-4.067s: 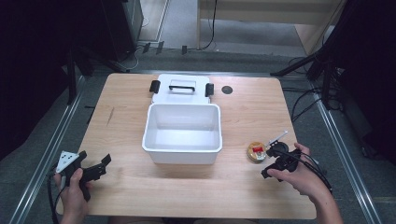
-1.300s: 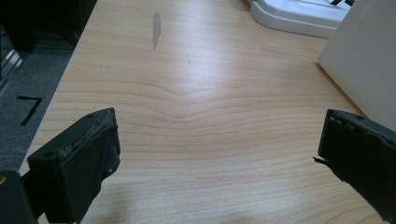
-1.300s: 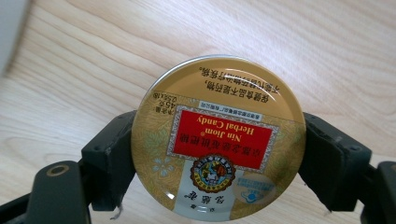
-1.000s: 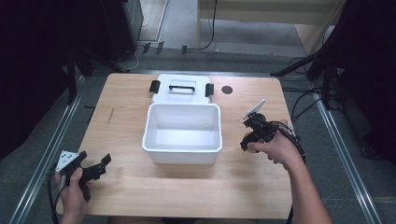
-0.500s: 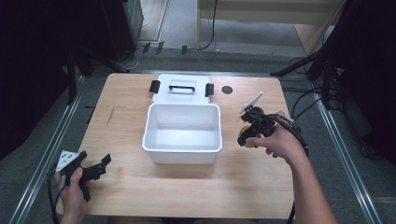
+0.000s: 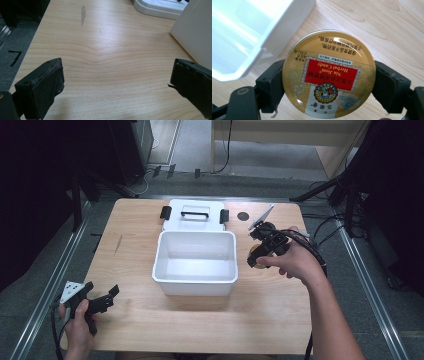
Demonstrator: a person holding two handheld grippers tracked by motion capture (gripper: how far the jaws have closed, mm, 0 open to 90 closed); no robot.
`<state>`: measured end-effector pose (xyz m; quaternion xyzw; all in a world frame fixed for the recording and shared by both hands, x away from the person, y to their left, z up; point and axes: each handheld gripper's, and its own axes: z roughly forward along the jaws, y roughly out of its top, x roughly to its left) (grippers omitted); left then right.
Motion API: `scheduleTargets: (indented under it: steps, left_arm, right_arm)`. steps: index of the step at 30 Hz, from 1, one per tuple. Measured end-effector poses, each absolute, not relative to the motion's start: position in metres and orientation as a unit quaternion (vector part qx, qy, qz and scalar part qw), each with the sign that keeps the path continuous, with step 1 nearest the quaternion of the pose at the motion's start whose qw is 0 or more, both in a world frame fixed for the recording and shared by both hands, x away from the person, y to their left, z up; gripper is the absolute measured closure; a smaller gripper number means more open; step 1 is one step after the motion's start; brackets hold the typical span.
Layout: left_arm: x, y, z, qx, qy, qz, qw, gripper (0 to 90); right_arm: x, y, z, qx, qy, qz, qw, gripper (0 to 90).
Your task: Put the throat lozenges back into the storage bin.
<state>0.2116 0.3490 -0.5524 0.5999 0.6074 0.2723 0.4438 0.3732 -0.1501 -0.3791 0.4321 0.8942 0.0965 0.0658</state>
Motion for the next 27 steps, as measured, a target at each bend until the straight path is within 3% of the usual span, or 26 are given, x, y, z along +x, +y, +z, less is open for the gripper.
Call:
scheduleTargets:
  steps: [27]
  left_arm:
    - [0.212,0.349,-0.553,0.6,0.607,0.27,0.446,0.0]
  right_arm:
    - [0.376,-0.099,-0.356,0.363,0.922,0.108,0.08,20.3]
